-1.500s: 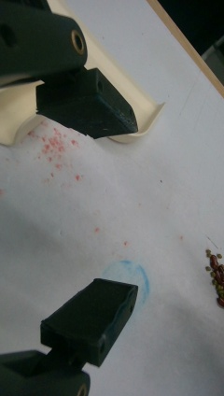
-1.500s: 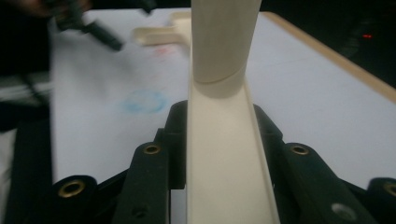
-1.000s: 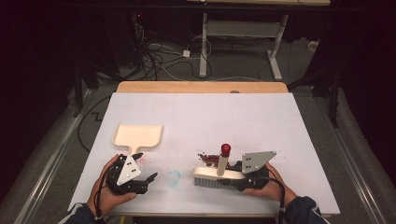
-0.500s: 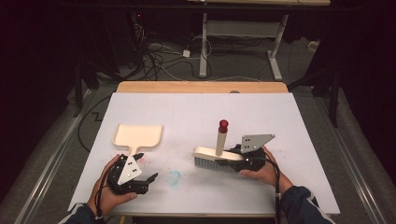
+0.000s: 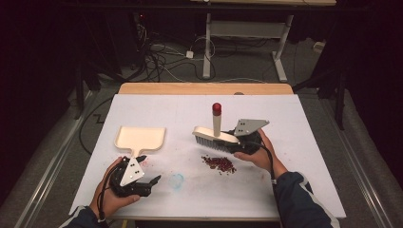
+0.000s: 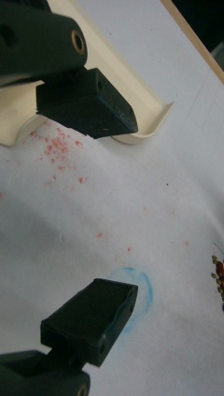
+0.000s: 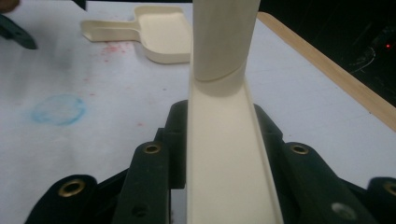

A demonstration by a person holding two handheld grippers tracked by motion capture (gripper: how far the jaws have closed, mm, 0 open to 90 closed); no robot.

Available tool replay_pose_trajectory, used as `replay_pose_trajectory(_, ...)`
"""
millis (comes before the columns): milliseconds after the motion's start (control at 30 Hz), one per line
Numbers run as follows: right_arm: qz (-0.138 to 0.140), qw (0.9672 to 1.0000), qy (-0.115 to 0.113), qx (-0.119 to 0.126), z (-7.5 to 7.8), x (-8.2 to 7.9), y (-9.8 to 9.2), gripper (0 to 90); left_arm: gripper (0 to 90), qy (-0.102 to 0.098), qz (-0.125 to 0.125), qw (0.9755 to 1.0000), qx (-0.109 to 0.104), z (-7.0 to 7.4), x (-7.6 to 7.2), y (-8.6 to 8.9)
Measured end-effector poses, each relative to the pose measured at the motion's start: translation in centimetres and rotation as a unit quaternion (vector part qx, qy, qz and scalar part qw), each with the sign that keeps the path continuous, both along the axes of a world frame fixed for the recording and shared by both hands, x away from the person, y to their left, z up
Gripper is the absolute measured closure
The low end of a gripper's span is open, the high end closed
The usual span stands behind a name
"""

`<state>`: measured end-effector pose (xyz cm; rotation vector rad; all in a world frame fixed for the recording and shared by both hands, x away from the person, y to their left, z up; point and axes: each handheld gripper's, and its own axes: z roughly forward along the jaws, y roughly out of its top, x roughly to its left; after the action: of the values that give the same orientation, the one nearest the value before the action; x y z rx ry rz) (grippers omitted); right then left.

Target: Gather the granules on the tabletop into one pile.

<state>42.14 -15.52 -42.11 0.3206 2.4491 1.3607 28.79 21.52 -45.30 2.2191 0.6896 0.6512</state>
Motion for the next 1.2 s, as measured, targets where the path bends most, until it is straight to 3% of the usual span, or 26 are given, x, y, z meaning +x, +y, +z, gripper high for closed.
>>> replay_pose_trajectory(200, 0.026, 0.9994, 0.022, -0.003, -1.7, 2.2, 1.6, 67.8, 19.4, 0.002, 0.000, 1.0000, 0.002, -0.1, 0.0, 0.1)
replay_pose_trajectory(400, 0.075, 0.9965, 0.037, -0.008, -2.2, 2.0, 2.8, 67.8, 19.4, 0.005, 0.000, 1.0000, -0.001, -0.2, 0.1, 0.1)
replay_pose_trajectory(600, 0.111, 0.9923, 0.051, -0.022, -2.0, 1.8, 1.4, 67.7, 19.4, 0.006, -0.003, 1.0000, 0.004, -0.2, 0.0, 0.0)
replay_pose_trajectory(733, 0.117, 0.9913, 0.052, -0.029, -1.9, 1.3, -0.2, 67.8, 19.4, 0.007, -0.001, 1.0000, 0.003, -0.3, 0.0, 0.0)
replay_pose_trajectory(933, 0.091, 0.9942, 0.055, -0.014, -1.6, 1.5, -2.6, 67.8, 19.4, 0.008, -0.001, 1.0000, 0.005, -0.2, 0.1, 0.0)
replay_pose_trajectory(1067, 0.045, 0.9980, 0.044, 0.004, -1.0, 1.1, -3.5, 67.8, 19.4, 0.008, -0.001, 0.9999, 0.006, -0.2, 0.1, 0.0)
replay_pose_trajectory(1200, -0.004, 0.9992, 0.032, 0.025, -0.2, 0.1, -3.4, 67.7, 19.4, 0.006, 0.000, 1.0000, 0.006, -0.2, 0.1, 0.0)
